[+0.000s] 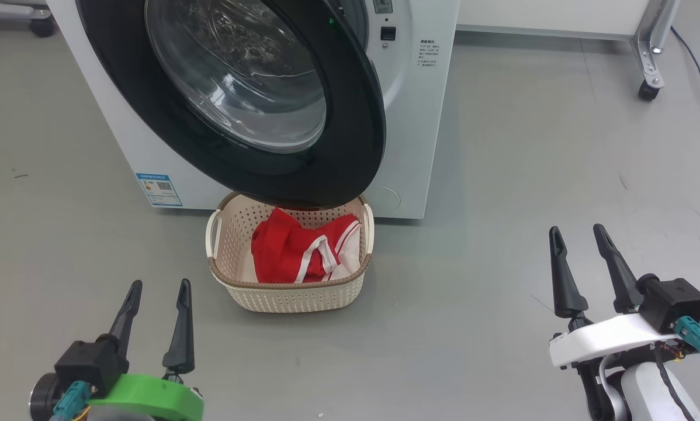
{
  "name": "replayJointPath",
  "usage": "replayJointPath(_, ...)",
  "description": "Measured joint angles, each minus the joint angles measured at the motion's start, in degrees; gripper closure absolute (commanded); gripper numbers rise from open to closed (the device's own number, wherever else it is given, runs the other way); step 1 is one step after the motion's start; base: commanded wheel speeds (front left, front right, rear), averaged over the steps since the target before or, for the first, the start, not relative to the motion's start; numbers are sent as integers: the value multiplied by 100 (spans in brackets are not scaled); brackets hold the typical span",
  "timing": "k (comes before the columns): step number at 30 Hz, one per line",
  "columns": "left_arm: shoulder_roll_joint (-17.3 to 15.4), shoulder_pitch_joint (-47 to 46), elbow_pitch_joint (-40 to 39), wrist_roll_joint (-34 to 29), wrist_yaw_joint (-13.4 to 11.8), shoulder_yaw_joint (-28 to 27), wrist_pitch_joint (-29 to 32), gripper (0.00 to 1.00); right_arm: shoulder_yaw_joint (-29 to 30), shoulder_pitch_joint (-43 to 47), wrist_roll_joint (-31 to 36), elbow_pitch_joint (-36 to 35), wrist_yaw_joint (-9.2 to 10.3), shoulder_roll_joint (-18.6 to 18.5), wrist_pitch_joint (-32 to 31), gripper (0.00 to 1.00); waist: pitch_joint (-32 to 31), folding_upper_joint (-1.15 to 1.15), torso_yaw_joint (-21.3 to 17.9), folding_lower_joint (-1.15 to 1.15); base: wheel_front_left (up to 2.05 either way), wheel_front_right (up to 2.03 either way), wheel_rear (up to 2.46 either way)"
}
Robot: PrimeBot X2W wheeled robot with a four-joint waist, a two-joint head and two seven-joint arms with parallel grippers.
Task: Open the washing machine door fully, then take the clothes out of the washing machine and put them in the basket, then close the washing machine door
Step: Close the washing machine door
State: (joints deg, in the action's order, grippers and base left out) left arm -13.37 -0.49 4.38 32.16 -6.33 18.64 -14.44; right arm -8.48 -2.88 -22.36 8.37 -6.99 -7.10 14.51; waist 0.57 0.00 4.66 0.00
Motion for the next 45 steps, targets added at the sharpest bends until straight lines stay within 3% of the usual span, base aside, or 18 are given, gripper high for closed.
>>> replayJointPath(34,277,82,-2,-253,137,-79,0,0,22,-3,31,-54,0,-51,0,0,160,0,33,0,0,0,0)
replayJointPath(35,279,82,-3,-256,143,-67,0,0,22,-6,31,-65,0,-66,0,47,183,0,37,0,0,0,0)
replayJointPath(36,282,82,-3,-266,144,-49,0,0,19,-7,31,-67,0,-83,0,100,206,0,41,0,0,0,0)
replayJointPath(45,371,68,-13,-352,166,23,0,0,-92,-29,31,-305,0,-219,0,100,398,0,156,0,0,0,0)
